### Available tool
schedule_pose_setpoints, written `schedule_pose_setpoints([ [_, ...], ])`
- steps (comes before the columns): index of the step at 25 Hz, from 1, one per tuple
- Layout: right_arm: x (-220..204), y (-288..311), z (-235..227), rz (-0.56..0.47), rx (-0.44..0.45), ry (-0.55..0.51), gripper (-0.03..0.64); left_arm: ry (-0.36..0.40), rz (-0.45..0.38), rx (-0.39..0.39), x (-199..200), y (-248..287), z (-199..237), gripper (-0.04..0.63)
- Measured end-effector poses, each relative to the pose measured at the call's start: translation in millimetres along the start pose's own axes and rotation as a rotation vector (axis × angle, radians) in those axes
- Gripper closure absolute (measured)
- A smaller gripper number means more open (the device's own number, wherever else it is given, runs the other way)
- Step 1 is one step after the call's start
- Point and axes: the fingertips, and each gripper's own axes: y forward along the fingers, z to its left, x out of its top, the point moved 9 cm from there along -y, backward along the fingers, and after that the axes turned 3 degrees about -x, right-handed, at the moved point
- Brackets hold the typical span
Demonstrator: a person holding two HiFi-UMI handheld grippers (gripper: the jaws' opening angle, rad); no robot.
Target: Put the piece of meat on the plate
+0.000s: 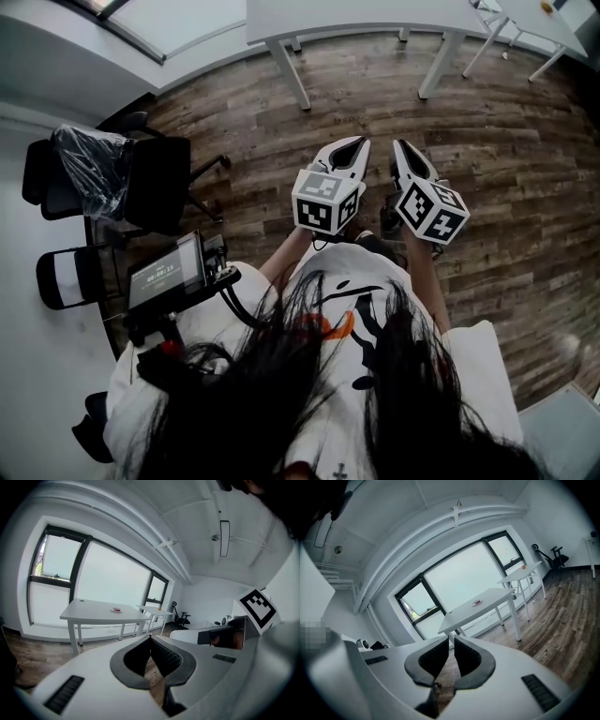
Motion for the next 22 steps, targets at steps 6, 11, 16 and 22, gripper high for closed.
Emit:
schedule_pose_setpoints([
  [6,-7.7,-22.2,5.6,-0.012,0.012,-0.009,0.574,0.021,-0.021,0.010,-3.3,-19.8,-14.7,0.589],
  [11,-0.4,-13.5,4.0,0.000,0.008,-0.003,0.574,0.018,-0.010,0.015,5.6,-12.4,-8.8,0.589],
  [16,-5.4,-20.3,5.0,-0.007,0.003,-0.010,0.574,0.023,-0.018,0.009,1.0,-17.4,-13.0,0.589],
  [22,1.8,2.7,-6.0,0.004,-0.017,-0.013,0.574,0.015,-0.005,-0.002,4.6,6.8,1.8,0.589],
])
